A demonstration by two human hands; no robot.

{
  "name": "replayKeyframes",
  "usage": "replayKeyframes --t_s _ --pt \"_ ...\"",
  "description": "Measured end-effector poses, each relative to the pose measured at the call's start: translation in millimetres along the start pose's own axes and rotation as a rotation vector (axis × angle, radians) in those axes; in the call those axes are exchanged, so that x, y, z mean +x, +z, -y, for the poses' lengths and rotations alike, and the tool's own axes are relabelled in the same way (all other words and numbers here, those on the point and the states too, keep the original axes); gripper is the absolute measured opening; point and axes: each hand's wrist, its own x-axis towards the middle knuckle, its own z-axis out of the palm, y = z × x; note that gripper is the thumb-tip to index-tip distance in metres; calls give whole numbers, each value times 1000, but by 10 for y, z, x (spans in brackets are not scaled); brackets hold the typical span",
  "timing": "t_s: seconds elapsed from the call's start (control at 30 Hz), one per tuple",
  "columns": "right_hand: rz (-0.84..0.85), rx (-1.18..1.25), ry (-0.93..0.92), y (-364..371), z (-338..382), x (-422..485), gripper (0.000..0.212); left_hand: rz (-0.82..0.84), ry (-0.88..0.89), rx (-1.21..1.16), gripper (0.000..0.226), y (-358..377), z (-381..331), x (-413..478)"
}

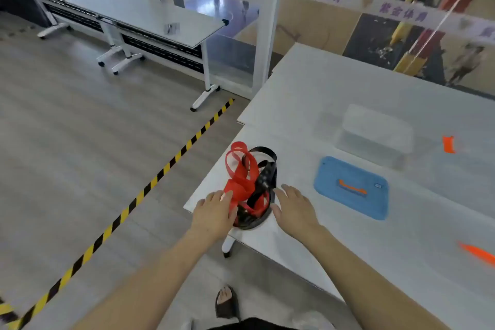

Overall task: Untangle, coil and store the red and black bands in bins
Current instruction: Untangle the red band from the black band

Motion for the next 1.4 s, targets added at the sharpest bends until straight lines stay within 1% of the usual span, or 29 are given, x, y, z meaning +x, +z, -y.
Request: replayKeyframes --t_s 0.1,0.27,0.4,0.47,0.53,0.6,0.73,0.8,0.9,1.0,1.13,1.2,1.27,1.33,1.4 --pt "13 57 16 75 49 241 48 74 -37 -41 52 100 158 214" --pt "33 3 -33 264 -3 777 44 165 -81 -96 55 308 334 588" --pt "69 -47 -155 424 -100 1230 44 222 -97 -184 63 517 325 792" --pt "104 -107 -219 516 -176 1423 48 251 -107 -217 70 622 285 876" --pt "153 -147 -242 604 -250 1560 53 298 -138 -270 74 726 257 953" --pt "165 -186 -233 696 -310 1625 50 324 -181 -347 74 815 261 1003" --pt "89 -275 -169 795 -382 1645 40 282 -246 -482 66 833 260 1031" --pt "79 -274 -138 819 -417 1645 34 258 -259 -495 60 790 253 1028" --pt "65 -270 -145 826 -459 1624 21 222 -262 -489 55 739 241 1011" --pt "46 -231 -151 760 -487 1611 14 169 -284 -531 51 715 243 998" --pt "94 -189 -163 681 -503 1558 26 115 -308 -654 47 667 227 980" --pt "119 -121 -161 641 -479 1489 33 67 -322 -746 42 609 206 977" --pt "101 51 -137 585 -423 1423 34 17 -333 -839 39 525 184 983" --pt "51 257 -136 509 -347 1347 27 -19 -336 -911 38 422 160 986" --pt "49 480 -137 419 -258 1258 20 -35 -327 -947 38 320 134 989"
